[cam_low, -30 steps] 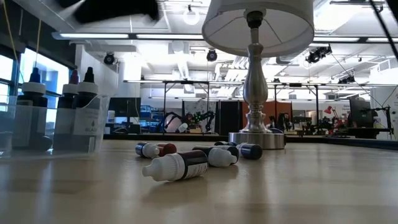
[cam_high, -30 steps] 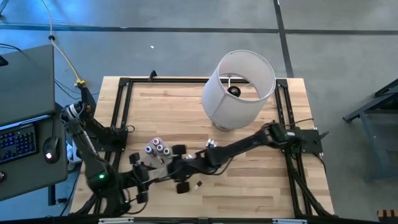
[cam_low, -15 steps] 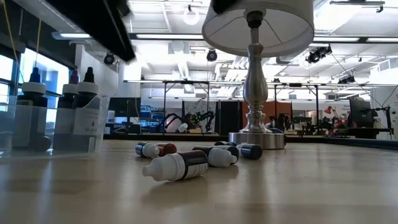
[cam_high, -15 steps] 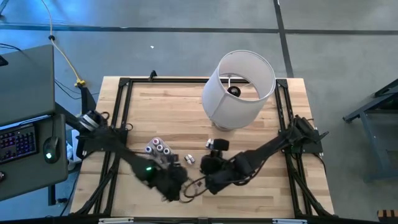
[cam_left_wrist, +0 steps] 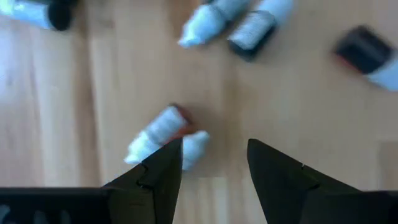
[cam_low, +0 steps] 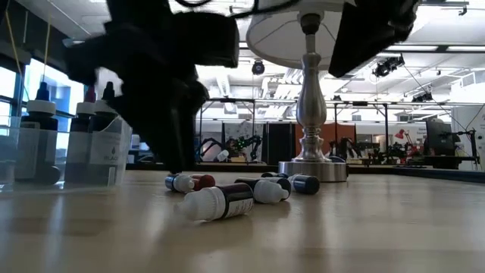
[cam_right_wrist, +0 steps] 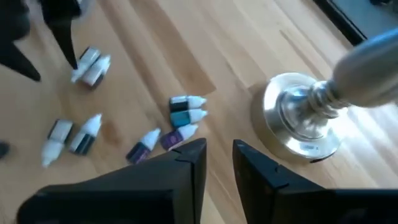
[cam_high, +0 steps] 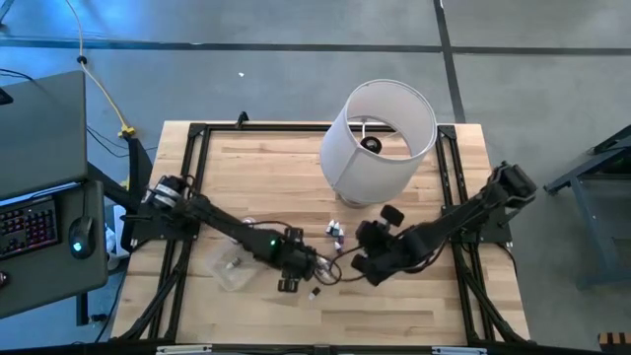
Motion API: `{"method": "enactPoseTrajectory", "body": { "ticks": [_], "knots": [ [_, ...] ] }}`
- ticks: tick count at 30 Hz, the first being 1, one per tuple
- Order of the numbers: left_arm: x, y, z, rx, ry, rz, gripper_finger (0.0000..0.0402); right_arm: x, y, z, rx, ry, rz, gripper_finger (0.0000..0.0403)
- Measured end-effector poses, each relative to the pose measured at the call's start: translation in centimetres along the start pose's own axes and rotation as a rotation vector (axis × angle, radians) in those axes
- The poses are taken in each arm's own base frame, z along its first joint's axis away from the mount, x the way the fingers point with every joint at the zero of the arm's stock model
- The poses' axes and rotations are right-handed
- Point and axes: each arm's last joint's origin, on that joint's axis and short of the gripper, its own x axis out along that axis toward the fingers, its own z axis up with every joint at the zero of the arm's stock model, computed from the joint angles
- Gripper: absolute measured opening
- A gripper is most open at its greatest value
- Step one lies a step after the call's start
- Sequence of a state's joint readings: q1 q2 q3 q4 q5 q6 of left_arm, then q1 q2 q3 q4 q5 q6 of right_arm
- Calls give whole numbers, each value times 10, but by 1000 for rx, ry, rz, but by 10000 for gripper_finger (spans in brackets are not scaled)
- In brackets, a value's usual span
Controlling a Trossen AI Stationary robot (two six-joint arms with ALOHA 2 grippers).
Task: Pick & Place food coloring
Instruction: Put the green food coloring bottle into the transparent bin
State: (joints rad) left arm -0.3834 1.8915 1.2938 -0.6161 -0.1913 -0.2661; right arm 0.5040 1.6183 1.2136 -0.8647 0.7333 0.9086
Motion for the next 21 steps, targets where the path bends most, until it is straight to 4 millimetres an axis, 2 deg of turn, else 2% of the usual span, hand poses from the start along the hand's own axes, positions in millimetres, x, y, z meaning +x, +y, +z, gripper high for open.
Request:
{"method": "enactPoseTrajectory", "body": {
  "ticks": [5, 9, 11, 14, 18, 21],
  "knots": [
    [3, 15, 1, -33, 30, 17, 176, 2, -13, -14, 99, -28, 132, 67],
    [8, 15, -1, -18, 61, -12, 176, 5, -15, -21, 110, -72, 237, 66],
    [18, 13, -3, 2, 84, -10, 176, 4, -16, -21, 113, -107, 273, 66],
    [23, 12, -4, 2, 100, -10, 176, 4, -16, -21, 102, -146, 307, 66],
    [25, 12, -4, 1, 108, -12, 172, 4, -14, -16, 87, -172, 347, 66],
    [25, 12, -4, 1, 109, -11, 155, 4, -13, -14, 85, -178, 372, 66]
  ]
}}
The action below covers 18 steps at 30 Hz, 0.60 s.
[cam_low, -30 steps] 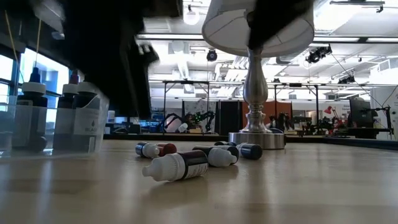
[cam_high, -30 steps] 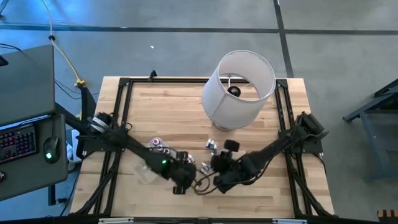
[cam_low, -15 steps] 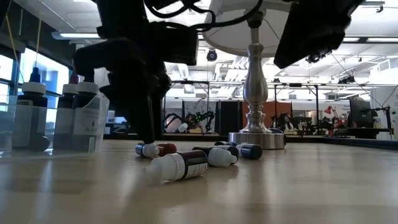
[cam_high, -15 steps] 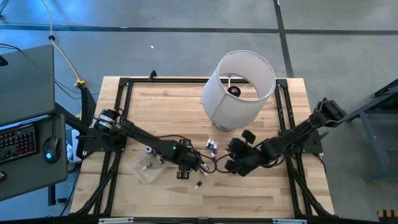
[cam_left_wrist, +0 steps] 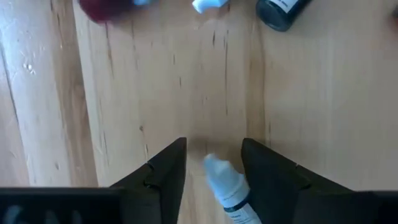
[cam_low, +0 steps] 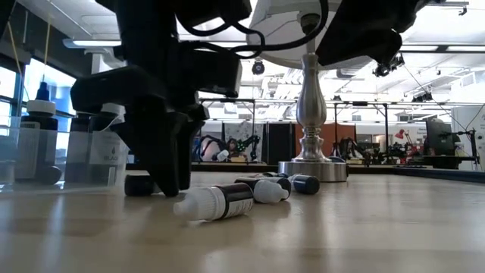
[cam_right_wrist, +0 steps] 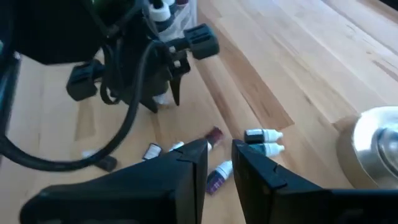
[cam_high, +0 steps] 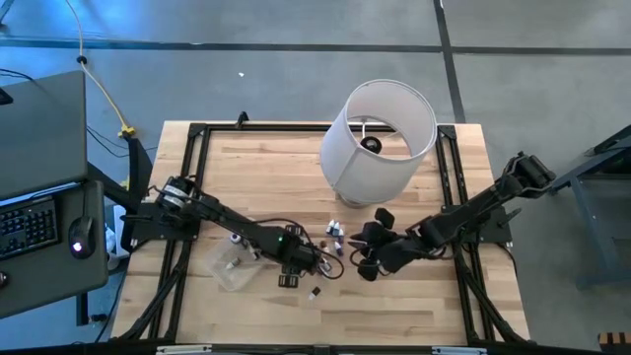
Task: Pick & Place food coloring
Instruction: Put the green food coloring bottle into the transparent bin
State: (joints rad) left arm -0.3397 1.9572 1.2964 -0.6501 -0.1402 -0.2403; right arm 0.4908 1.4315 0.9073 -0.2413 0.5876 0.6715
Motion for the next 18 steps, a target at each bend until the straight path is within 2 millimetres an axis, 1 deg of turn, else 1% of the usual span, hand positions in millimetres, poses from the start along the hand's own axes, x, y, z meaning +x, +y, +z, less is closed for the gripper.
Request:
{"method": "enactPoseTrajectory", "body": {
  "ticks": [5, 8, 11, 16, 18],
  "knots": [
    [-2, -2, 2, -9, 15, -46, 113, 0, 0, 0, 0, -6, -4, 66],
    [-11, -3, 8, -42, 51, -70, 101, 1, -1, 1, 5, -6, -5, 67],
    [-22, -4, 16, -49, 38, -75, 101, 1, -1, 2, 8, -9, -5, 67],
    [-32, -3, 20, -62, 56, -60, 114, 1, -1, 2, 9, -7, 0, 67],
    [-34, -4, 18, -73, 90, -51, 122, 1, -1, 2, 9, -7, 0, 67]
  ]
}}
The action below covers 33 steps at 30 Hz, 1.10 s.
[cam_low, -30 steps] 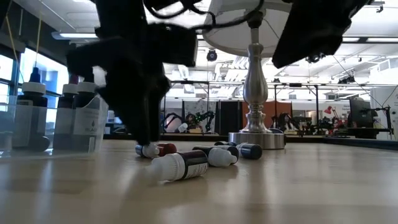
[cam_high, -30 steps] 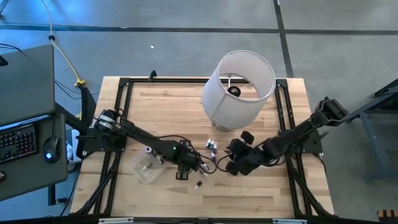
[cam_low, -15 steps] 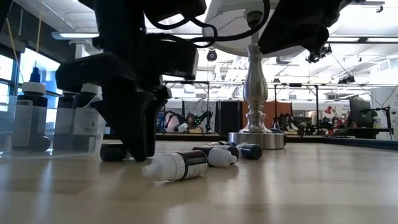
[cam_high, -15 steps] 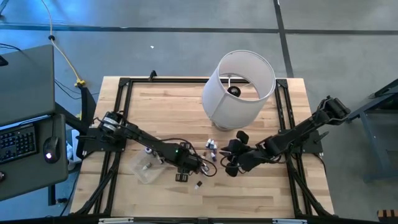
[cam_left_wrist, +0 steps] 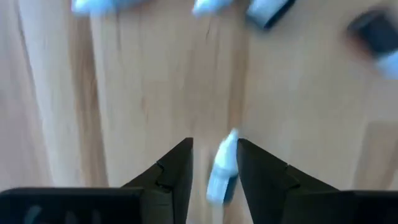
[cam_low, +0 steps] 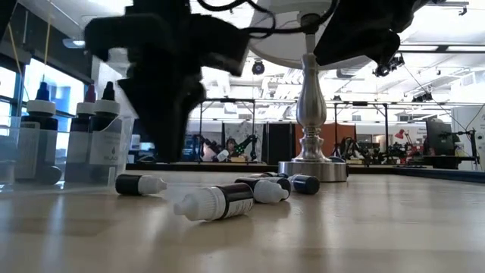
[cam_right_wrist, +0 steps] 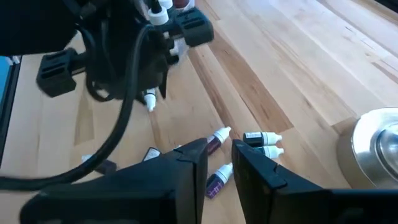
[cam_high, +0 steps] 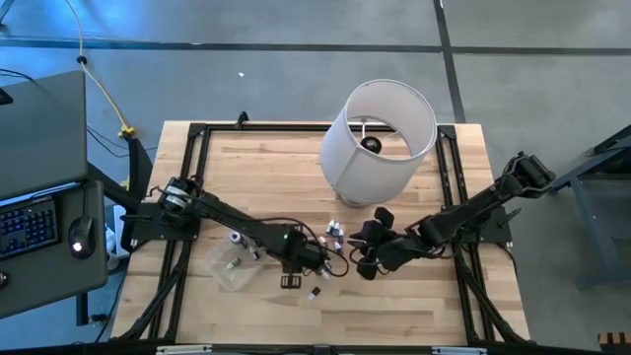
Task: Pick & Place food coloring
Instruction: Put the green food coloring bottle into the transparent bin
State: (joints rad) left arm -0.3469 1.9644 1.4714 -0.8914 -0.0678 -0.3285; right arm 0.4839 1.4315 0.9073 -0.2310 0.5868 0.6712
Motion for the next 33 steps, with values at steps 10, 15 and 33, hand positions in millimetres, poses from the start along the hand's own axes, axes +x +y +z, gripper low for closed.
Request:
{"method": "enactPoseTrajectory", "body": {
  "ticks": [10, 15, 33],
  "knots": [
    [9, -3, -16, 17, 89, 23, 151, 0, 1, 0, 3, 20, 31, 67],
    [10, -3, -16, 23, 77, 31, 153, 0, 2, 0, 7, 15, 35, 67],
    [32, -8, -11, 36, 92, -6, 121, 0, 2, 1, 11, 10, 39, 67]
  ]
}}
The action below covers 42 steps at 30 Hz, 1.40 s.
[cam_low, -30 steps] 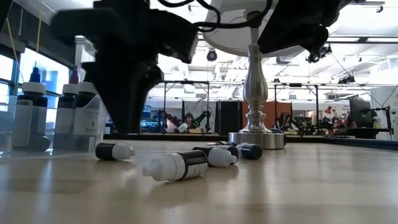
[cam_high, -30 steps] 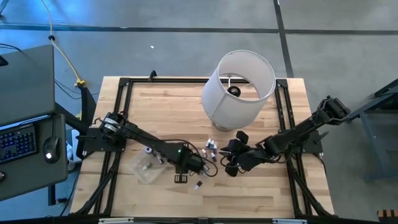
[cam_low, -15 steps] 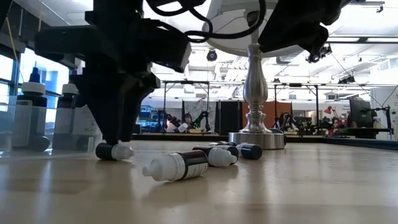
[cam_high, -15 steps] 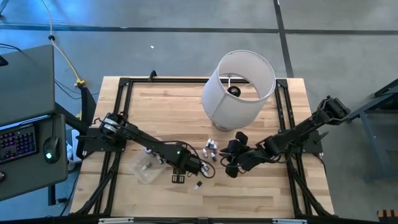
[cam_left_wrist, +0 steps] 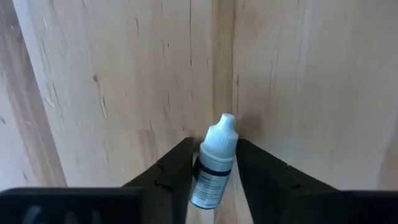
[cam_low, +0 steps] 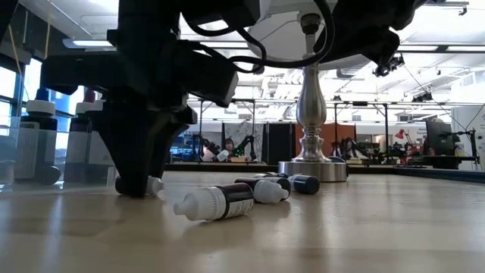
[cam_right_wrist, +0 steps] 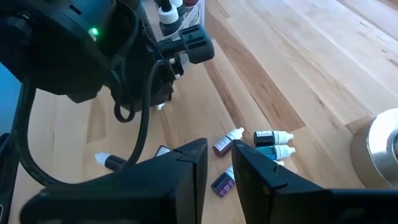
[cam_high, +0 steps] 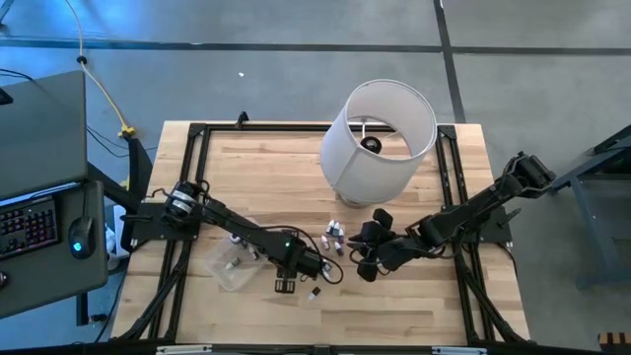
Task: Pick & Place food coloring
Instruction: Put the green food coloring bottle into the transparent bin
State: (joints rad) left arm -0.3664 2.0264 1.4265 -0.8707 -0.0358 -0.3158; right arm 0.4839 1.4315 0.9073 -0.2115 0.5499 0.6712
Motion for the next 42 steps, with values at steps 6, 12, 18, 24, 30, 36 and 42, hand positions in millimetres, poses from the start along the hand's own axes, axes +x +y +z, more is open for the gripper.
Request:
{"method": "enactPoseTrajectory", "body": {
  "ticks": [6, 12, 18, 24, 30, 36, 42],
  "knots": [
    [-7, -2, 4, -6, 24, -9, 66, 0, 0, 0, -1, -3, -4, 67],
    [-33, -5, 13, -11, 39, -43, 62, 0, 0, 0, -1, -3, -4, 67],
    [-88, -15, -1, -18, 213, 94, 65, 0, 0, 0, 0, -1, -2, 67],
    [-157, -44, -37, 51, 79, 125, 65, 0, 0, 0, 4, 2, 2, 67],
    [-195, -55, -109, -44, -135, 242, 65, 0, 0, 0, 32, -2, 6, 67],
    [-166, -51, -177, -345, -224, 241, 65, 0, 1, 2, 38, -20, 0, 67],
    [-115, -47, -192, -308, -223, 195, 65, 2, 0, 3, -57, -39, -20, 67]
  ]
}}
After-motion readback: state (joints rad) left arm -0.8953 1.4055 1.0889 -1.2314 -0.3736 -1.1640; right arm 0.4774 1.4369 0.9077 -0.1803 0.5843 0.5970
